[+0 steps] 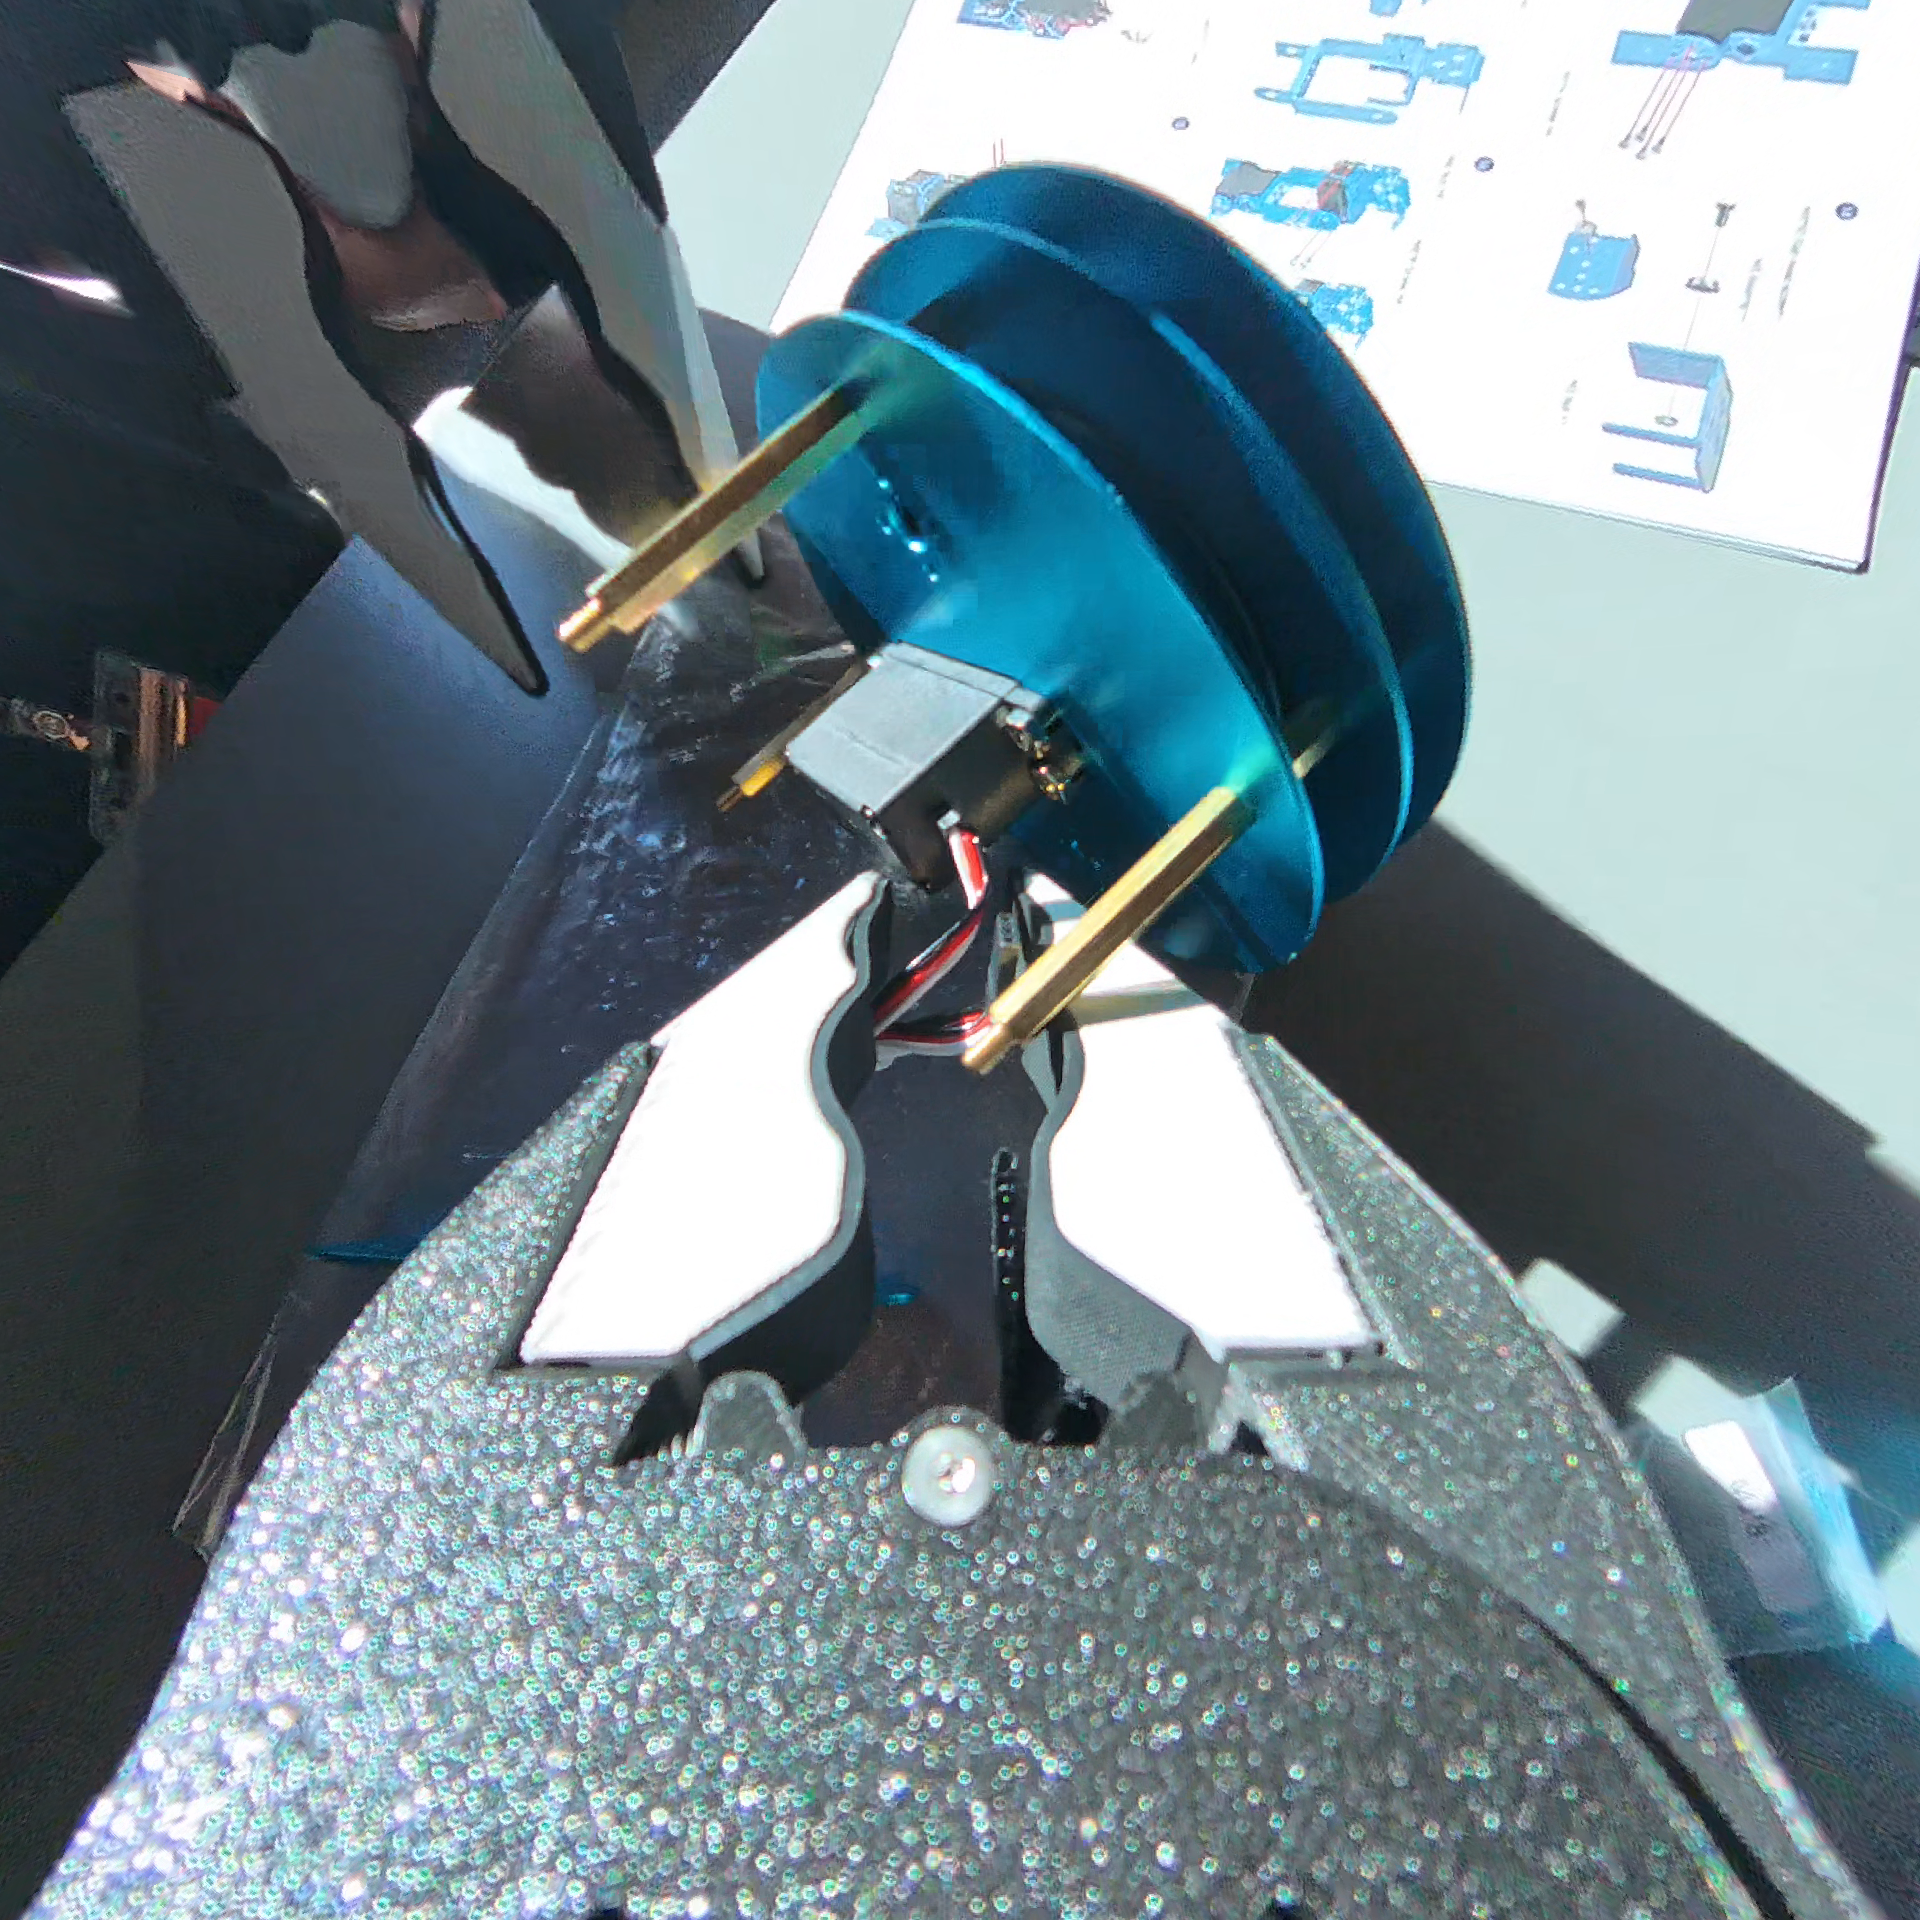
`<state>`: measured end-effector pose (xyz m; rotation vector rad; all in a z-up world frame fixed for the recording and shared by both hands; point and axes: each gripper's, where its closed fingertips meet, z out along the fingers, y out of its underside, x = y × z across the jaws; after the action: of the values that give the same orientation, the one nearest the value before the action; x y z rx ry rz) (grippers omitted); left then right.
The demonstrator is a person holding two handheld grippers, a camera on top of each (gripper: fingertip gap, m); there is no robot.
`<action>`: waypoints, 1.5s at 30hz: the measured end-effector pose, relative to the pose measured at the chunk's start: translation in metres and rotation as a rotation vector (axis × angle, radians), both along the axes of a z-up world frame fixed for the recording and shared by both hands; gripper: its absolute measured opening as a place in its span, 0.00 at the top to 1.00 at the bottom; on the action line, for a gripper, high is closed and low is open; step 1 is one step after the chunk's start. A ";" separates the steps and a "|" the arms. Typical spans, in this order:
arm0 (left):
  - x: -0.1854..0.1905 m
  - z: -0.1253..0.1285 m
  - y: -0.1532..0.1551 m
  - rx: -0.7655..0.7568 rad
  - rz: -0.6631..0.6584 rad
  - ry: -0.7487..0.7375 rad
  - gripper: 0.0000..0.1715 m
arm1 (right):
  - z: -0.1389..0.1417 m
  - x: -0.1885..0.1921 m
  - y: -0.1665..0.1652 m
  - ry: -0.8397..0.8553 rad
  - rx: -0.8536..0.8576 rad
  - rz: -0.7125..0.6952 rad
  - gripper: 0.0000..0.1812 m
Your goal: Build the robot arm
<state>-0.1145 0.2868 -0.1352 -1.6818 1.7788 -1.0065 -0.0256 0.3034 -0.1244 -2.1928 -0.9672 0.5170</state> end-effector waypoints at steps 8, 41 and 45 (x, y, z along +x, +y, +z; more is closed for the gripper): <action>0.027 0.040 0.047 0.094 0.075 -0.205 0.57 | 0.009 0.002 -0.005 0.021 0.000 -0.067 0.86; 0.041 0.051 0.010 1.252 0.036 -0.184 0.82 | -0.007 0.026 -0.013 -0.172 -0.011 -0.162 0.75; 0.048 0.050 -0.004 1.311 -0.003 -0.138 0.82 | 0.003 0.035 -0.037 -0.081 -0.015 -0.227 0.79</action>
<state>-0.0661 0.2826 -0.0848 -0.7228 1.6731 0.1514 0.0097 0.2662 -0.1210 -2.3147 -0.7445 0.3326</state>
